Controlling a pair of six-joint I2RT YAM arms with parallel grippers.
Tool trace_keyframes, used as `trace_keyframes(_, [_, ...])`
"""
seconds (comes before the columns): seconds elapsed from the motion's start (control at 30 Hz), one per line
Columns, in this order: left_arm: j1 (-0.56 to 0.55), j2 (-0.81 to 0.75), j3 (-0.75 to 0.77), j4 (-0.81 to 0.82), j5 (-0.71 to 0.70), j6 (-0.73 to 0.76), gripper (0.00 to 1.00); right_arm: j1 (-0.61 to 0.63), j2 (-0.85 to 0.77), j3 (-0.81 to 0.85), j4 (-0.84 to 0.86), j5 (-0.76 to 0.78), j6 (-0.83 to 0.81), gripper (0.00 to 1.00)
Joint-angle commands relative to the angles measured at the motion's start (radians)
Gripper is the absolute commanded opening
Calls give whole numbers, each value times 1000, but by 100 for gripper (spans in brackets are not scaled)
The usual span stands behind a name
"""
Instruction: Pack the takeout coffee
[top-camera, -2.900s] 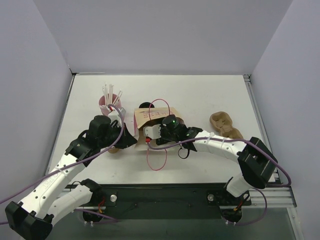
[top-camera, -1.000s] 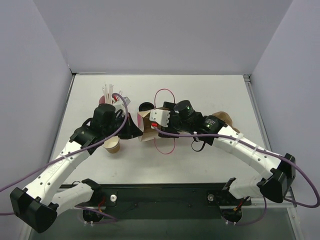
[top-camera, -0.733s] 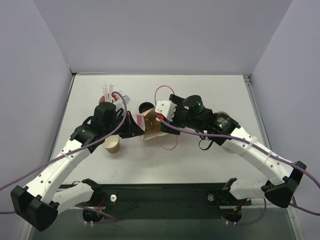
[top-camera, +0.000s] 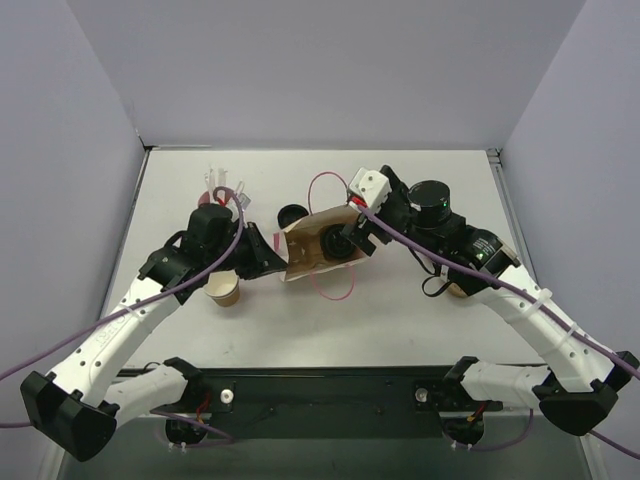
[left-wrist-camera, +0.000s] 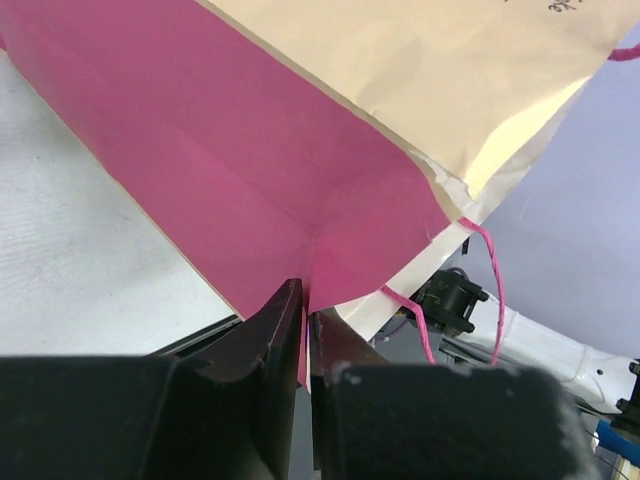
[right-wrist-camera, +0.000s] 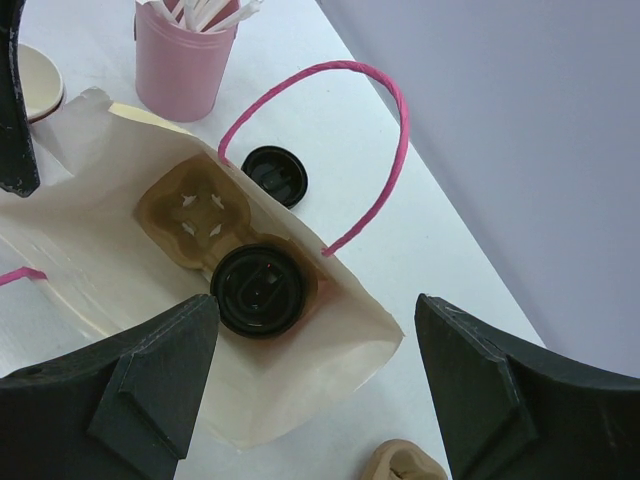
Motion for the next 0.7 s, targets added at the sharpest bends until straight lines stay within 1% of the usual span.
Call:
trace_keyframes(0.0, [8, 10, 86, -12, -54, -12, 17, -9, -23, -7, 64, 45, 53, 81])
trace_keyframes(0.1, [8, 30, 111, -10, -63, -18, 17, -21, -5, 31, 52, 160, 159, 80])
trace_keyframes(0.13, [8, 35, 116, -9, -66, -18, 17, -27, 12, 47, 37, 183, 221, 80])
trace_keyframes(0.17, [8, 38, 120, -7, -72, -20, 17, -29, 24, 63, 18, 234, 242, 80])
trace_keyframes(0.3, [8, 58, 155, 2, -94, -14, 19, -46, 69, 125, -58, 279, 331, 80])
trace_keyframes(0.43, [10, 101, 205, -27, -112, 8, 26, -70, 98, 146, -72, 285, 381, 80])
trace_keyframes(0.47, [10, 104, 214, -36, -121, 11, 30, -75, 107, 152, -81, 286, 410, 80])
trace_keyframes(0.67, [10, 84, 240, -75, -204, 46, 44, -104, 144, 176, -108, 273, 458, 79])
